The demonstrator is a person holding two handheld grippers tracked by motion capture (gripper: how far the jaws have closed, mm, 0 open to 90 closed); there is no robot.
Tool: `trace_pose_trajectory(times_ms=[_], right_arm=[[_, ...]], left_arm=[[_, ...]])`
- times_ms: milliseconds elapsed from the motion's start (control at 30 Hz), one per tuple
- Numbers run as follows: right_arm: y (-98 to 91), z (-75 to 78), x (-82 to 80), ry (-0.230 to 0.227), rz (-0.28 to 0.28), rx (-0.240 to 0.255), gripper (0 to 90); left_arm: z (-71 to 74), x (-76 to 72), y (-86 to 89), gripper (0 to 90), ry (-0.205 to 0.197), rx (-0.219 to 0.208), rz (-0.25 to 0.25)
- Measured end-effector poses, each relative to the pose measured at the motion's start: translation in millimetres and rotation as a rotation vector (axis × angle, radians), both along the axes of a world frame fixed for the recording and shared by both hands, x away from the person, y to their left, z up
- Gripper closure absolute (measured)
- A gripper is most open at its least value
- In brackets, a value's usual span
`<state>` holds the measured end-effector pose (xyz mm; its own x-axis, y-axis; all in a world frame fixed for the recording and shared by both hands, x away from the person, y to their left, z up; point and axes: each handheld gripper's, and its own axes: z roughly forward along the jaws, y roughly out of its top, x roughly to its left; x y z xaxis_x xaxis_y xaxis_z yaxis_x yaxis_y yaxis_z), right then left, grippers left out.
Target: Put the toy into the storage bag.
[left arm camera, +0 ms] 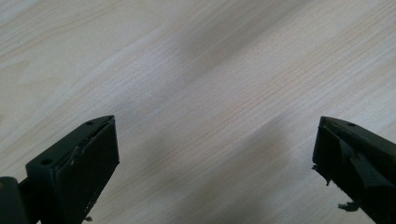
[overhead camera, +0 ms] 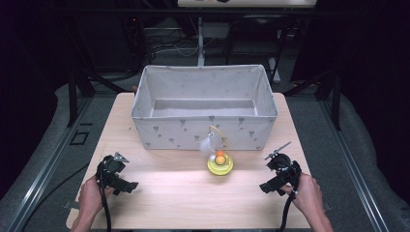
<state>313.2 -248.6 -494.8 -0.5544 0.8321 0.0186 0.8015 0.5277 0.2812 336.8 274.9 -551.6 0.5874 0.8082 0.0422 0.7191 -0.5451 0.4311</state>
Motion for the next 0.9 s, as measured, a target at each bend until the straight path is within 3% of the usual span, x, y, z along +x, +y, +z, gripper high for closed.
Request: trace_pose_trajectory(times_ms=[533, 767, 900], right_arm=[[26.5, 6.4, -0.8, -0.011, 0.068, -0.079, 5.4], [39.9, 12.6, 1.1, -0.030, 0.084, -0.072, 4.4], [50.3, 17.4, 2.8, -0.025, 0.123, -0.092, 3.7]], left_arm=[[-0.8, 0.5, -1.1, 0.3, 0.003, 0.021, -0.003], [-0.7, 0.4, -0.6, 0.2, 0.001, 0.021, -0.001], [-0.9, 0.4, -0.6, 0.1, 0.003, 0.020, -0.001]])
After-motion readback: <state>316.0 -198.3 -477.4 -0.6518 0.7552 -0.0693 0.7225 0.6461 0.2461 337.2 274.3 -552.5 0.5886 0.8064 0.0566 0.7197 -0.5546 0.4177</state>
